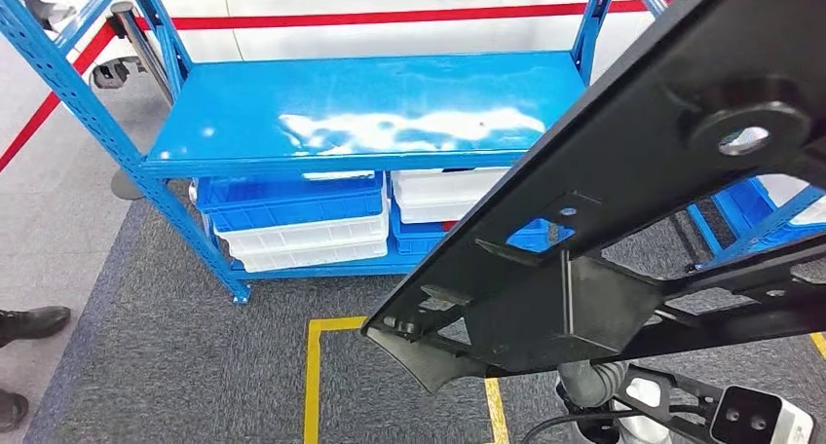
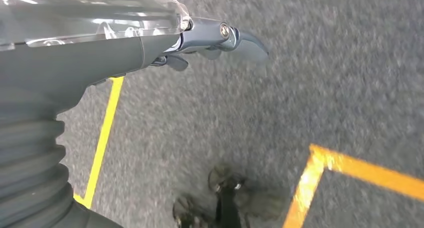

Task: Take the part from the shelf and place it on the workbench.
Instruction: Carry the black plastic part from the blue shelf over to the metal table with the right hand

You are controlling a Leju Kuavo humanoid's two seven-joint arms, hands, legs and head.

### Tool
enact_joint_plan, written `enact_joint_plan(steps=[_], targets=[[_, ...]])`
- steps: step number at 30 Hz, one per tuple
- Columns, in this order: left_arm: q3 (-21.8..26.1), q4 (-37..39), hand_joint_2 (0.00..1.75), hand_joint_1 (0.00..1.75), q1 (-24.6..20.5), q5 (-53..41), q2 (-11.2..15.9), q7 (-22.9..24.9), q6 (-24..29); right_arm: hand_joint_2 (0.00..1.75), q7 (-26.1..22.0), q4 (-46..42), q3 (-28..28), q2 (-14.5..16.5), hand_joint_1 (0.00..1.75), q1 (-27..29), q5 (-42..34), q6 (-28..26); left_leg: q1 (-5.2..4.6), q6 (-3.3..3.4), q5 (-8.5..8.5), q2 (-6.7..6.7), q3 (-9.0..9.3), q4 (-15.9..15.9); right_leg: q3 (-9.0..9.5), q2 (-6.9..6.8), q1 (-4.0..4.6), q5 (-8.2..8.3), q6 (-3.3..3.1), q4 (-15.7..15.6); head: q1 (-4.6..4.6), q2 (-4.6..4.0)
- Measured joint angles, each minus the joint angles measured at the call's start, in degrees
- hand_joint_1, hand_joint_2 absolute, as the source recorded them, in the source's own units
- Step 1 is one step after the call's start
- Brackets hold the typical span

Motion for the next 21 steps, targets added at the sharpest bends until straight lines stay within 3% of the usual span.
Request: enact_joint_plan(steps=[2,3,4,5,6,7,9,10,11,13,14,16,18,19,20,21], targets=[[0.01,-0.22,1.75,0.00,-0.07,0.33,0.70,-0.09,-0.24,1.75,0.04,0.04,-0.02,0.02,1.71,-0.39,-0.68,-0.85,0.16,-0.52,-5.69,-0.01,-1.90,7.02,-1.65,-0.08,0.04,1.27,-0.36,0.02,0.00,0.00],[0.02,-0.32,1.75,0.00,-0.12,0.48,0.96,-0.07,-0.31,1.75,0.06,0.11,-0.03,0.02,1.71,-0.51,-1.06,-0.99,0.20,-0.75,-7.01,0.00,-2.59,10.63,-2.50,-0.11,0.05,1.88,-0.32,0.05,0.00,0.00],[0.03,-0.40,1.75,0.00,-0.15,0.56,1.14,0.03,-0.36,1.75,0.08,0.21,-0.03,0.02,1.71,-0.64,-1.37,-1.03,0.23,-0.93,-6.88,0.00,-2.74,13.19,-3.35,-0.14,0.05,2.54,-0.25,0.10,0.00,0.00],[0.04,-0.45,1.75,0.00,-0.17,0.59,1.28,0.22,-0.37,1.75,0.09,0.30,-0.03,0.02,1.71,-0.78,-1.54,-0.99,0.26,-0.99,-5.47,0.00,-2.02,13.86,-4.16,-0.17,0.04,3.13,-0.14,0.18,0.00,0.00],[0.04,-0.49,1.75,0.00,-0.19,0.60,1.39,0.47,-0.38,1.75,0.09,0.36,-0.04,0.02,1.71,-0.94,-1.50,-0.96,0.28,-0.93,-3.60,0.00,-0.24,12.42,-4.93,-0.18,0.04,3.68,0.00,0.29,0.00,0.00],[0.04,-0.53,1.75,0.00,-0.24,0.60,1.53,0.71,-0.38,1.75,0.09,0.37,-0.04,0.02,1.71,-1.10,-1.30,-0.93,0.28,-0.74,-2.31,0.00,2.59,8.96,-5.55,-0.18,0.05,4.16,0.16,0.45,0.00,0.00],[0.04,-0.62,1.75,0.00,-0.52,0.59,1.88,1.14,-0.35,1.75,0.08,0.28,-0.04,0.02,1.71,-1.42,-0.75,-0.94,0.07,-0.12,-2.91,0.00,8.99,-0.09,-6.39,-0.20,0.23,4.88,0.63,0.85,0.00,0.00],[0.04,-0.68,1.75,0.00,-0.70,0.57,2.05,1.29,-0.33,1.75,0.07,0.23,-0.03,0.02,1.71,-1.58,-0.56,-0.98,-0.08,0.22,-3.89,0.00,10.93,-3.26,-6.60,-0.26,0.29,5.20,0.94,0.99,0.01,0.00],[0.04,-0.71,1.75,0.00,-0.84,0.52,2.18,1.44,-0.28,1.75,0.07,0.20,-0.02,0.03,1.71,-1.72,-0.42,-1.03,-0.26,0.56,-4.63,0.00,11.76,-4.92,-6.71,-0.32,0.31,5.50,1.29,1.05,0.01,0.00],[0.04,-0.74,1.75,0.00,-0.87,0.43,2.36,1.75,-0.19,1.75,0.07,0.17,0.04,0.03,1.71,-1.89,-0.13,-1.22,-0.23,1.31,-4.31,0.09,11.49,-5.54,-6.92,-0.33,0.16,5.78,2.01,1.30,0.01,0.00],[0.04,-0.74,1.75,0.00,-0.85,0.38,2.40,1.90,-0.15,1.75,0.07,0.17,0.08,0.03,1.71,-1.93,0.07,-1.36,-0.16,1.72,-3.91,0.18,11.29,-5.66,-7.34,-0.21,0.08,5.02,2.33,2.21,0.01,0.00],[0.04,-0.74,1.75,0.00,-0.92,0.29,2.44,2.09,-0.15,1.75,0.07,0.16,0.14,0.01,1.71,-1.94,0.49,-1.67,-0.05,2.31,-3.05,0.39,10.64,-5.78,-9.56,0.11,-0.05,1.16,2.81,7.48,0.01,0.00],[0.04,-0.74,1.75,0.00,-0.99,0.22,2.46,2.24,-0.17,1.75,0.07,0.15,0.19,-0.11,1.71,-1.90,0.81,-1.88,-0.13,2.49,-2.41,0.43,9.66,-5.52,-12.62,0.26,-0.06,-3.21,3.11,15.39,0.00,0.00],[0.04,-0.74,1.75,0.00,-0.98,0.22,2.46,2.39,-0.17,1.75,0.07,0.15,0.21,-0.21,1.71,-1.88,0.98,-1.95,-0.15,2.47,-2.17,0.43,9.18,-5.30,-13.29,0.28,-0.07,-4.08,3.18,17.74,0.00,0.00],[0.04,-0.74,1.75,0.00,-0.97,0.22,2.46,2.54,-0.17,1.75,0.07,0.15,0.21,-0.32,1.71,-1.89,1.14,-1.98,-0.16,2.42,-2.02,0.43,8.78,-5.04,-12.80,0.28,-0.09,-3.78,3.18,17.86,0.00,0.00],[0.04,-0.74,1.75,0.00,-0.98,0.22,2.44,2.74,-0.16,1.75,0.07,0.15,0.22,-0.43,1.71,-1.90,1.27,-1.95,-0.15,2.36,-1.97,0.42,8.46,-4.75,-11.03,0.28,-0.12,-2.46,3.10,15.47,0.00,0.00]])
